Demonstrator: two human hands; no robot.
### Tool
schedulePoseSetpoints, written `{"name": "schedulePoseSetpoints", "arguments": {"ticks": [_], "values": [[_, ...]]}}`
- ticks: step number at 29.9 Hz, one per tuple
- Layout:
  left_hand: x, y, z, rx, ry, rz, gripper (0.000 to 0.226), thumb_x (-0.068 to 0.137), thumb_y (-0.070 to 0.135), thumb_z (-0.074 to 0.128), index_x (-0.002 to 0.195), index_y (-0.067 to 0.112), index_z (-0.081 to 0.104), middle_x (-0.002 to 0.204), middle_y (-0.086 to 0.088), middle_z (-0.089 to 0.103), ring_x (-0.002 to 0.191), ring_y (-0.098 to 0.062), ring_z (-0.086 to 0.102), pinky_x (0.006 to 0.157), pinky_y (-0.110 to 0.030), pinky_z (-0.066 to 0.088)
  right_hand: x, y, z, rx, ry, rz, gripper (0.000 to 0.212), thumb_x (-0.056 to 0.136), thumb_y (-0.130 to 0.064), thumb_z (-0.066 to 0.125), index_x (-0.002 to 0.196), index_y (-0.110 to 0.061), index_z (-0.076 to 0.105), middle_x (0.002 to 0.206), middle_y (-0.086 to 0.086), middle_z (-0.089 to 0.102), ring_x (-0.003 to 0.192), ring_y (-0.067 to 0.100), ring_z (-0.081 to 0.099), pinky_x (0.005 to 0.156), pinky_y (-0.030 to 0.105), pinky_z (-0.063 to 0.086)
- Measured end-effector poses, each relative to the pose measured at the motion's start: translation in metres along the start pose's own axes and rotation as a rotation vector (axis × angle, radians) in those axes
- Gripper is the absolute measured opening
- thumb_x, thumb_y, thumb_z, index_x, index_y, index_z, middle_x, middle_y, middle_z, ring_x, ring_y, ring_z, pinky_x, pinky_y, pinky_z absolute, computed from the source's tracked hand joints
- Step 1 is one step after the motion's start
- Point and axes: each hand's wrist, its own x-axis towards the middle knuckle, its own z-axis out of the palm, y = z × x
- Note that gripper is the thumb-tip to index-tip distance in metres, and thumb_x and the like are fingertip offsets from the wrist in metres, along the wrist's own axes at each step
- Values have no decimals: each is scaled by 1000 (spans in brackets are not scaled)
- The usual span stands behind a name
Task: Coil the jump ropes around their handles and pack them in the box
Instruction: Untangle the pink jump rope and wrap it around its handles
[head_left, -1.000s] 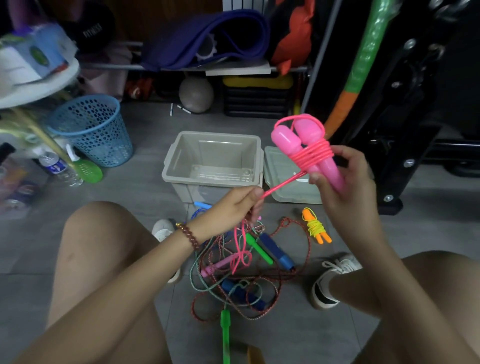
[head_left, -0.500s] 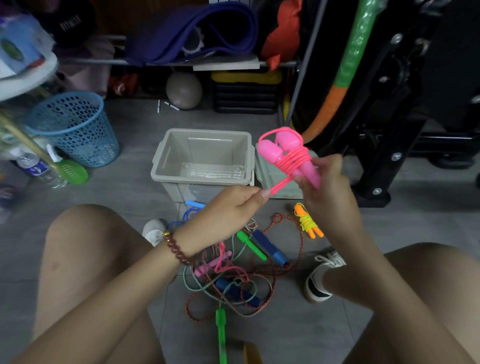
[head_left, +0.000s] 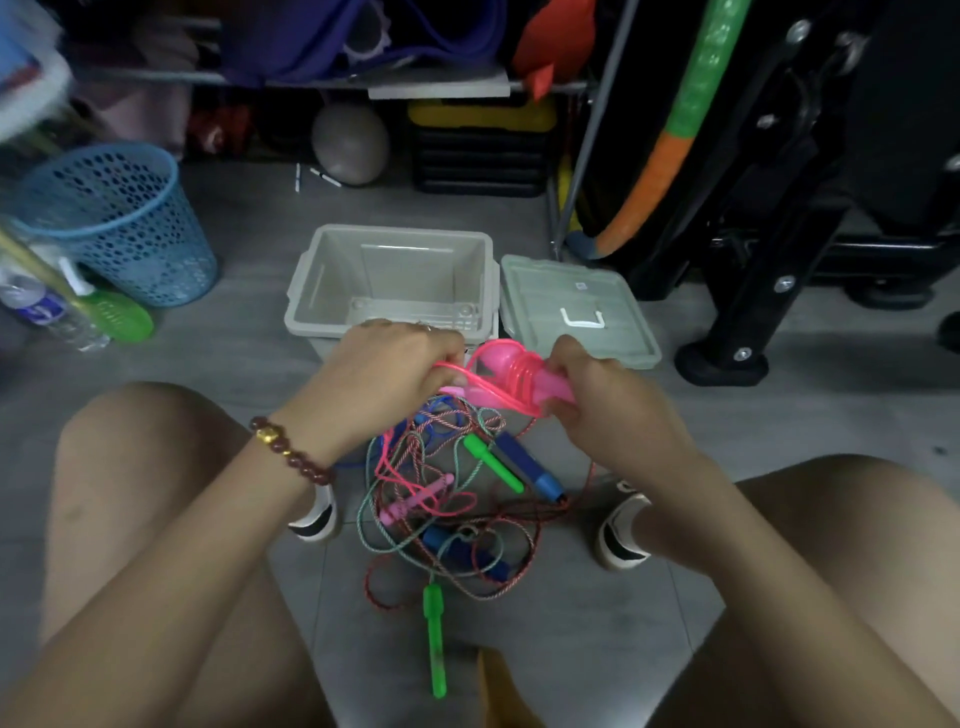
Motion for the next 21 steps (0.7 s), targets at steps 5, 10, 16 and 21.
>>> {"name": "schedulePoseSetpoints", "arguments": {"ticks": [5, 10, 16, 21], "values": [[0, -5, 22, -272, -176, -5, 4, 95, 28, 49, 96, 25, 52, 63, 10, 48, 67, -19, 53, 63, -35, 42, 2, 15, -12, -43, 227, 106, 31, 91, -24, 56, 116, -13, 42, 93, 14, 65, 85, 39, 61, 59, 36, 34], [3, -4, 28, -294, -177, 3, 18, 96, 36, 42, 78, 33, 45, 63, 5, 51, 62, -15, 52, 60, -36, 44, 3, 33, -26, -40, 411, 225, 29, 91, -20, 59, 114, -11, 45, 87, 16, 64, 80, 41, 60, 57, 34, 27], [4, 6, 15, -736, 79, 0, 31, 88, 46, 48, 67, 24, 44, 53, 10, 41, 50, -7, 36, 52, -30, 34, 6, 45, -18, -48, 365, 193, 29, 89, -18, 62, 113, -11, 47, 86, 16, 65, 80, 40, 61, 56, 33, 29], [-2, 21, -3, -626, 359, -77, 45, 70, 56, 68, 60, 20, 44, 50, 11, 49, 46, -5, 47, 49, -27, 43, 3, 27, -3, 32, -3, 15, 23, 87, -24, 62, 106, -20, 49, 88, 8, 66, 84, 32, 63, 59, 30, 34]]}}
